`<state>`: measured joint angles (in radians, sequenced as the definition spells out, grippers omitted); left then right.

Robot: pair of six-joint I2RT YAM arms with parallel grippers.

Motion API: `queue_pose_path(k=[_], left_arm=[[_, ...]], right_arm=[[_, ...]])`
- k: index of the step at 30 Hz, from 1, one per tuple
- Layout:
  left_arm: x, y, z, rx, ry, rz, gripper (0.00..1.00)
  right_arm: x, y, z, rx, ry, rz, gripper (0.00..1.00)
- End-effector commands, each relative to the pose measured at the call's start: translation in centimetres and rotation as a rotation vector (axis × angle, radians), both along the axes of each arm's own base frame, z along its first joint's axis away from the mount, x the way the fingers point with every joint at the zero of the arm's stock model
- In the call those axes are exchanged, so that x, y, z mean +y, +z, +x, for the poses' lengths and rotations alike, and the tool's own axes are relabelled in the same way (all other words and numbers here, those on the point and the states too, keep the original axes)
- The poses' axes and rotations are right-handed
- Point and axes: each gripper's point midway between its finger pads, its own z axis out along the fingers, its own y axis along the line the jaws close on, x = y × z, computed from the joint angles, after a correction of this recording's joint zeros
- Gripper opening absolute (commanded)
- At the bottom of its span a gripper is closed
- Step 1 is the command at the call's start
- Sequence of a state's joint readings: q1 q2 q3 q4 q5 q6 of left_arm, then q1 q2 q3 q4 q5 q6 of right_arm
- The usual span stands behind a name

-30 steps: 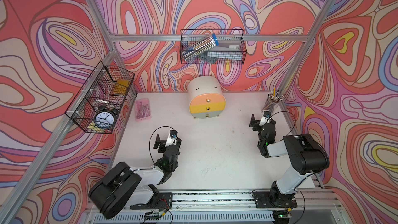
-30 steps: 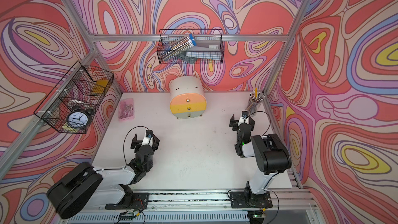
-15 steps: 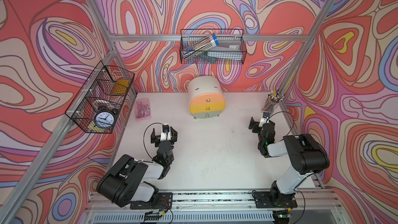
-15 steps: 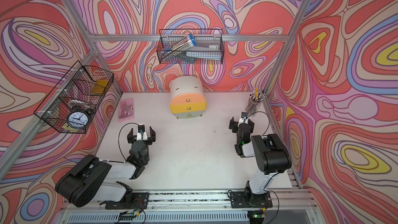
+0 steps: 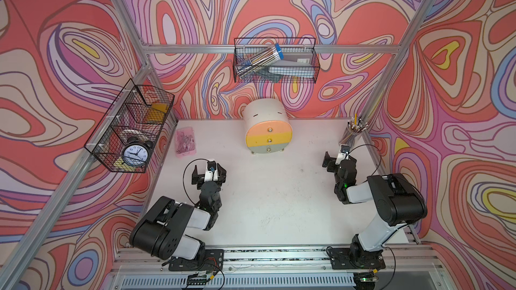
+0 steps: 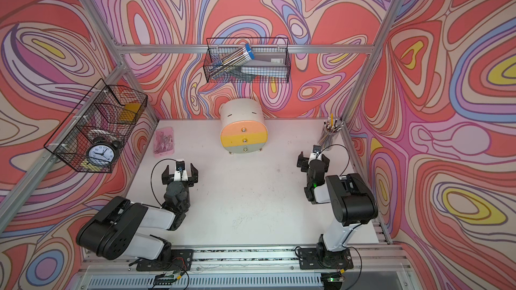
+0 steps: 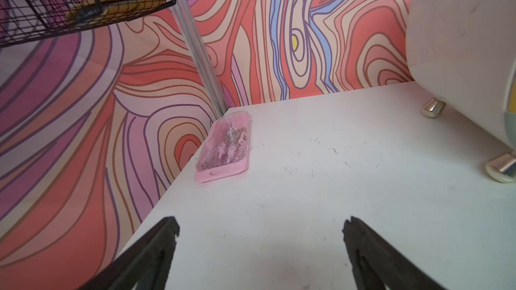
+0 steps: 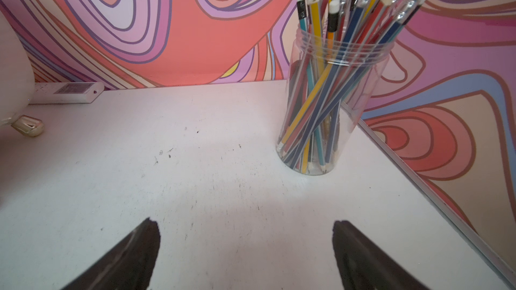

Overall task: Put the paint cans in the drawer according to color
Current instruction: Reset both arms

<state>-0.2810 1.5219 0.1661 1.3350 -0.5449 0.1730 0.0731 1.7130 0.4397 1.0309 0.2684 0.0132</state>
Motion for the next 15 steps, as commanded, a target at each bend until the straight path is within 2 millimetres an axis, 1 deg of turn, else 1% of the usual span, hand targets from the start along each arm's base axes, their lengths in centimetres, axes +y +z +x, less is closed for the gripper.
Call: queue_pose_path(k=[1, 3, 4, 7, 11, 13, 14, 15], left_arm=[[0.5, -1.4, 0.6, 0.018, -0.094, -0.129, 0.99], [0.8, -1.6, 1.4, 0.002, -0.101, -0.143, 0.99], [0.8, -2.0, 1.7, 0.037, -0.095, -0.143, 0.99], [1.3, -2.2, 2.5, 0.079, -0.058, -0.146, 0.99], [1.7, -2.9, 3.7, 0.153, -0.024, -0.153, 0.99], [1.9, -2.9, 3.8, 0.154, -0.015, -0.157, 0.99], [1.9, -2.9, 3.8, 0.155, -0.017, -0.159, 0.99], [1.9, -3.0, 3.7, 0.156, -0.018, -0.159, 0.99]], right_arm=[[-0.1, 0.1, -0.1, -0.004, -0.003, 0.008, 0.98], [-0.1, 0.1, -0.1, -0.002, -0.003, 0.007, 0.98], [-0.1, 0.1, -0.1, -0.001, -0.002, 0.008, 0.98], [-0.1, 0.1, 0.0, 0.0, -0.001, 0.01, 0.98], [-0.4, -0.5, 0.8, 0.042, 0.047, 0.059, 0.98], [-0.3, -0.5, 0.6, 0.036, 0.05, 0.058, 0.98], [-0.2, -0.2, 0.5, 0.025, 0.058, 0.05, 0.98], [0.6, 0.1, 0.4, 0.01, 0.101, 0.041, 0.98]])
